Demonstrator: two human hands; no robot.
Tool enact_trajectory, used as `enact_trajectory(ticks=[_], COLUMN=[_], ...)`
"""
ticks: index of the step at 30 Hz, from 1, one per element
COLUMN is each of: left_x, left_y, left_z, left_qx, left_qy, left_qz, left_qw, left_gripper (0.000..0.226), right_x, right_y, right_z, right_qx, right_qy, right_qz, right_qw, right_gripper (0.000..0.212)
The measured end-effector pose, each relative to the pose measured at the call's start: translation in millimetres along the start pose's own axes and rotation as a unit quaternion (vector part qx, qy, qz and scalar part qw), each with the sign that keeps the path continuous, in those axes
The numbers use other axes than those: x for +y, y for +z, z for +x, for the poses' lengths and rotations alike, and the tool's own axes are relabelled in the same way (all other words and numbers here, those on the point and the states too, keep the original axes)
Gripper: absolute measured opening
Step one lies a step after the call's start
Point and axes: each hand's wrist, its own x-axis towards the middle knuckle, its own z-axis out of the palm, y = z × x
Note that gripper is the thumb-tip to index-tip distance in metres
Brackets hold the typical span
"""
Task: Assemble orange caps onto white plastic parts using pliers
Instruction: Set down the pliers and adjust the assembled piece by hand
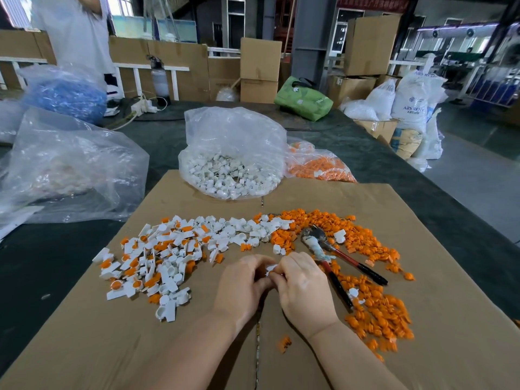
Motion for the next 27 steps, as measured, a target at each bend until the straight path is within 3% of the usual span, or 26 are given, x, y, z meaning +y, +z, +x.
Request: enact_trajectory(ticks=[6, 12, 23, 27], left_x=[1.3, 0.8, 2.4, 4.1], left_y=[-1.1, -6.2, -7.1, -6.5], left_z=[-0.3, -0.2, -1.4, -2.7], left_qx=[0.014, 0.031, 0.015, 0.053], left_qy=[-0.007, -0.041, -0.030, -0.063], left_qz=[-0.017, -0.062, -0.070, -0.096], left_qw=[1.000, 0.997, 0.997, 0.992], left_gripper=[0.027, 0.033, 0.029, 0.027], right_x=[0.6, 5.9, 2.8, 5.7], right_y=[-2.0, -4.0, -3.8, -2.7], right_z=[-0.2, -0.2, -0.7, -0.8], right_qx=[-0.016, 0.013, -0.009, 0.043], right_qy=[0.018, 0.100, 0.027, 0.073], right_qz=[0.029, 0.098, 0.075, 0.066], right_qw=[0.999, 0.990, 0.997, 0.994], right_gripper=[0.017, 0.008, 0.013, 0.013])
